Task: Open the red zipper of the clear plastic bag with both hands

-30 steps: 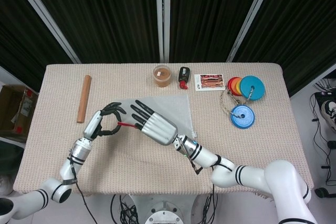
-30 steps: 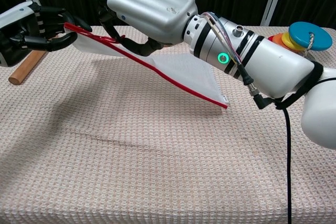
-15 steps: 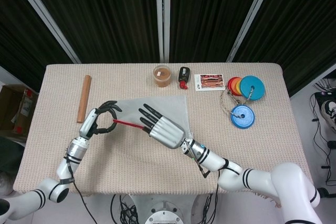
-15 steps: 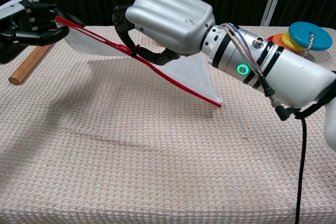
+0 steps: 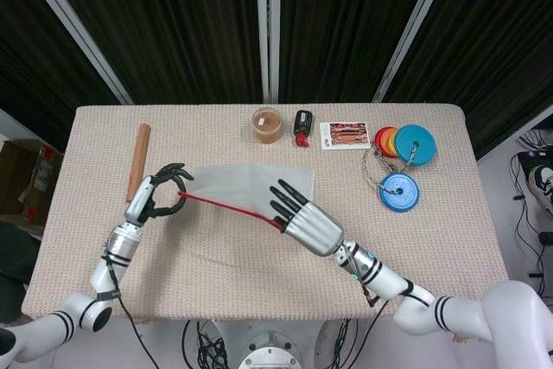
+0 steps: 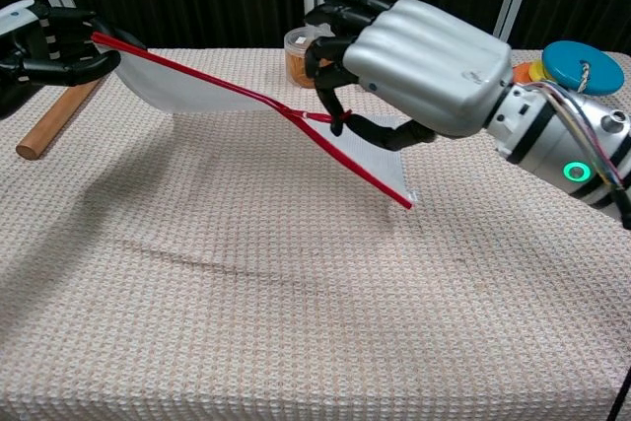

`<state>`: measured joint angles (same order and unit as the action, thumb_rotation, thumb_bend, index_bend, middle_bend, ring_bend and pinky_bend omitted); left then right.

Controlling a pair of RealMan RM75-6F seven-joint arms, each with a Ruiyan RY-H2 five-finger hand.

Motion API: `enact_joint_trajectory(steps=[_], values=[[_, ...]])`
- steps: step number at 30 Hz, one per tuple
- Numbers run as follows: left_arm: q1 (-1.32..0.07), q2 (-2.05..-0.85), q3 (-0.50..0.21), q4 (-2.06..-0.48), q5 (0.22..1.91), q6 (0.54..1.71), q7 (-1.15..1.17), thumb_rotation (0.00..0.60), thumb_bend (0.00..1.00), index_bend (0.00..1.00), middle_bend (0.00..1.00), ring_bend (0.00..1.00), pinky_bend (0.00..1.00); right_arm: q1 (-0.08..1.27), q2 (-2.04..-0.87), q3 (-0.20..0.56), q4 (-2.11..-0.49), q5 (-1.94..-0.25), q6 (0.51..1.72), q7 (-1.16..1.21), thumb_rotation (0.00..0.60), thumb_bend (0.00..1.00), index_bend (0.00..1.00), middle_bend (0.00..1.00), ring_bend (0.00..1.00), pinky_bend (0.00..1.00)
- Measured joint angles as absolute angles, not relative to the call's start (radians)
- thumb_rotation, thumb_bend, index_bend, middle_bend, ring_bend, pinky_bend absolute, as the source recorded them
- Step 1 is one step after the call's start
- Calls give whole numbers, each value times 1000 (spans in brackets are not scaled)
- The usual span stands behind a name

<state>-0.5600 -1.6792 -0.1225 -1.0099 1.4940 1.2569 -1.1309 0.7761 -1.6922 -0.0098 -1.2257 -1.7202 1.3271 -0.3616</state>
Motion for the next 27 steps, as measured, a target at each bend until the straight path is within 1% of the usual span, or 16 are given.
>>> enact_joint_trajectory(steps=[8,19,21,22,23,24,25,26,27], values=[[-557,-1697,-135,-991,1471,1236,-1120,600,486,762,372,169,141,664,-1632,-58,-1237,-1721,1392,-349,600,494,921,259,73,28],[-556,-1714,-153,-962,1447,1212,-1111,600,486,762,372,169,141,588,-1620,-73,-1185,-1729,1421,-293,600,494,921,258,70,24],[-556,-1714,-152,-961,1448,1210,-1110,600,486,752,369,169,141,581,-1620,-71,-1181,-1729,1421,-287,600,494,907,254,62,18],[-556,-1713,-150,-961,1450,1209,-1108,600,486,739,366,169,141,579,-1620,-68,-1183,-1728,1417,-287,600,491,878,249,51,11],[-556,-1710,-147,-960,1453,1207,-1102,600,483,697,355,168,141,578,-1619,-67,-1184,-1728,1415,-288,600,482,816,234,34,6],[-557,-1708,-145,-960,1456,1205,-1094,600,468,621,334,164,141,578,-1619,-65,-1187,-1726,1411,-290,600,458,752,217,22,3],[-557,-1705,-141,-960,1458,1203,-1083,600,452,553,315,159,141,577,-1616,-63,-1195,-1722,1402,-294,600,377,580,173,6,0],[-558,-1701,-136,-959,1462,1199,-1060,600,416,424,276,149,140,576,-1614,-61,-1203,-1718,1394,-298,600,292,421,135,0,0],[-559,-1697,-132,-958,1464,1195,-1037,600,379,328,247,141,140,576,-1612,-59,-1214,-1711,1384,-305,600,178,228,92,0,0]])
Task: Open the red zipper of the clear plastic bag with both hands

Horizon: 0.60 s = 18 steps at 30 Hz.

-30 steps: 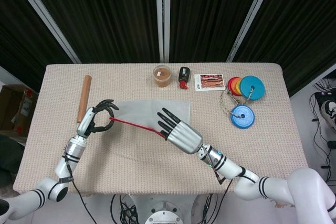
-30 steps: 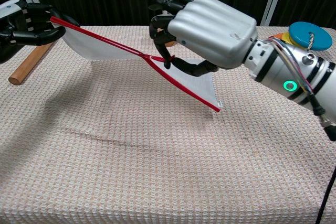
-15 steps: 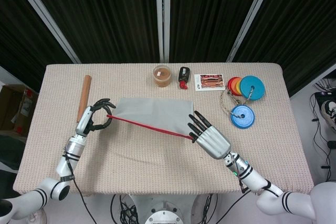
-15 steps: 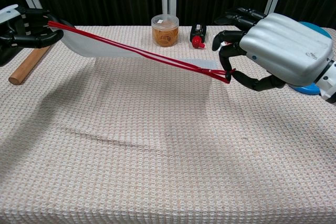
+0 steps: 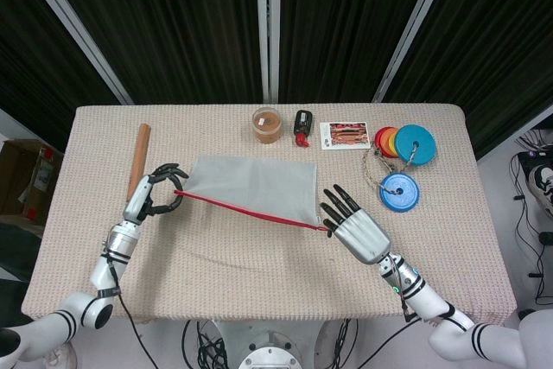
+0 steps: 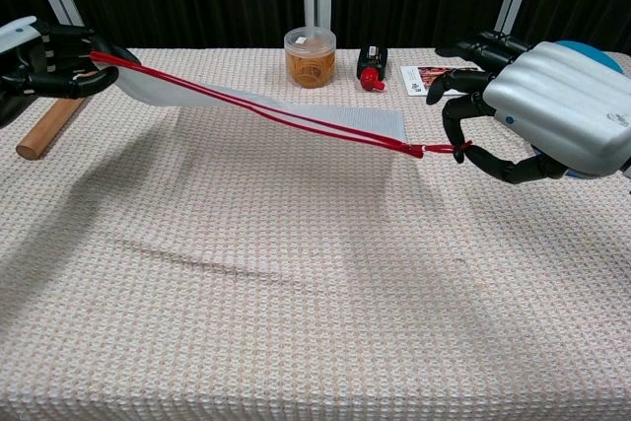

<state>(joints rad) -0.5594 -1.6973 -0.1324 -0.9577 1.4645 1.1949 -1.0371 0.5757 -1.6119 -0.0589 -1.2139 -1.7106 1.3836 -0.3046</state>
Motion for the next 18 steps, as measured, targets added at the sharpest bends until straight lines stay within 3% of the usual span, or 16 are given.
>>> enact_joint_trajectory(steps=[2,3,7,14,18], values=[[-561,-1686,-124,-960,1467,1185,-961,600,320,234,210,129,139,574,-1604,-51,-1251,-1687,1353,-325,600,45,33,34,0,0],[-561,-1681,-121,-963,1467,1180,-921,600,284,202,196,124,138,574,-1600,-48,-1270,-1674,1338,-335,600,15,3,17,0,0],[-556,-1651,-112,-993,1450,1160,-697,600,225,144,183,121,137,569,-1563,-26,-1368,-1603,1271,-376,600,0,0,0,0,0],[-508,-1545,-115,-1153,1357,1158,-246,600,205,149,184,122,138,543,-1443,6,-1490,-1516,1234,-376,600,0,0,16,0,0],[-446,-1455,-119,-1237,1312,1222,-98,600,193,178,196,122,138,509,-1372,28,-1529,-1482,1262,-307,600,125,17,116,0,45]])
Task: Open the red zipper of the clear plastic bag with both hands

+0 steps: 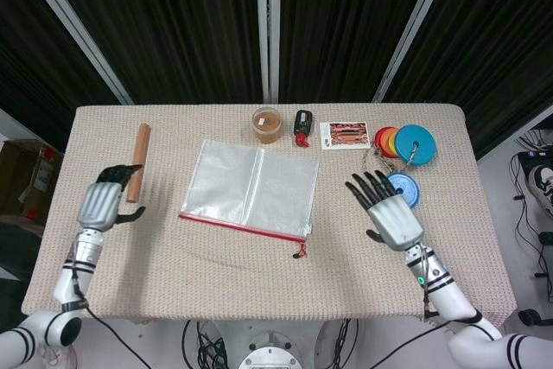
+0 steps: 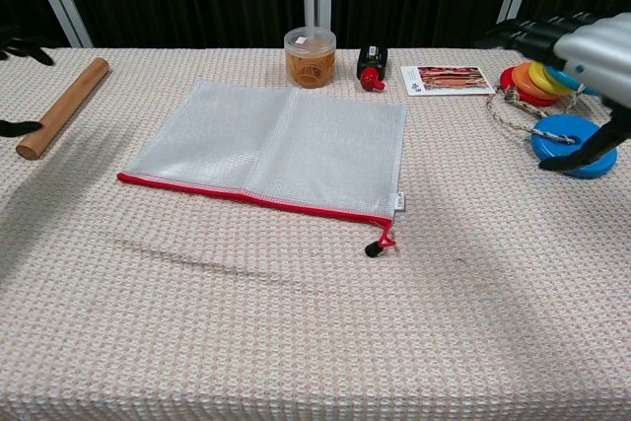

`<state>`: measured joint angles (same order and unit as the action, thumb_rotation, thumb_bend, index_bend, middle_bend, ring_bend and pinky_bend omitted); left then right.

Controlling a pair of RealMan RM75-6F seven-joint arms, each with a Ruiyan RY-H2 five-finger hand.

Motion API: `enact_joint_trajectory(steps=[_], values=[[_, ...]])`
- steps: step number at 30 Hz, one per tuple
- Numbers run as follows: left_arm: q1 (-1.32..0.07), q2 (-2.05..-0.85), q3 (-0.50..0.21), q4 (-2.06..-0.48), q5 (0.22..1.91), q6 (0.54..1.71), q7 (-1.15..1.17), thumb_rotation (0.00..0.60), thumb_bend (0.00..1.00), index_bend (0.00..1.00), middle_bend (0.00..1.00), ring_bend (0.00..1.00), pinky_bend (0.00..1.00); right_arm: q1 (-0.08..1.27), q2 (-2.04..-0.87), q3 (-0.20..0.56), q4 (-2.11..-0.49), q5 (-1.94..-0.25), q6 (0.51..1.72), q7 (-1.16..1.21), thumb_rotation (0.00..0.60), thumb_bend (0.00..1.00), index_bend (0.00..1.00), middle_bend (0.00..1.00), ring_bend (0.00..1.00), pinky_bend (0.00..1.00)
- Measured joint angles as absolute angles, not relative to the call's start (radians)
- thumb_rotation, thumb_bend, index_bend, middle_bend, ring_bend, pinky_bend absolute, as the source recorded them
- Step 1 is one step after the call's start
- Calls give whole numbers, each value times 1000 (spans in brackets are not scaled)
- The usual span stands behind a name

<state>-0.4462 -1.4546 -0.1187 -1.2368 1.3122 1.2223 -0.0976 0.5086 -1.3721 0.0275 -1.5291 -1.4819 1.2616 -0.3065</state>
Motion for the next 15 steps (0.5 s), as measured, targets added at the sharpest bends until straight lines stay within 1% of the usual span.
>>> enact_joint_trajectory(steps=[1,2,5,10,13,15], values=[[-429,-1434,-118,-1247,1307,1243,-79,600,191,187,198,123,138,496,-1357,33,-1538,-1473,1273,-273,600,161,31,126,0,57],[-405,-1408,-116,-1260,1302,1271,-58,600,190,195,199,123,138,486,-1343,37,-1544,-1466,1283,-244,600,175,48,131,0,58],[-348,-1351,-106,-1290,1301,1338,-32,600,190,209,200,123,138,444,-1285,45,-1564,-1450,1318,-137,600,176,76,132,0,58],[-264,-1277,-74,-1360,1319,1416,-25,600,186,211,200,123,137,332,-1171,36,-1590,-1443,1415,-1,600,176,79,112,0,58],[-224,-1248,-55,-1405,1334,1448,-29,600,183,211,200,123,138,278,-1133,17,-1602,-1449,1451,28,600,176,79,92,0,55],[-197,-1237,-41,-1434,1345,1478,-23,600,180,211,200,123,137,256,-1128,9,-1602,-1455,1472,40,600,176,80,89,0,52]])
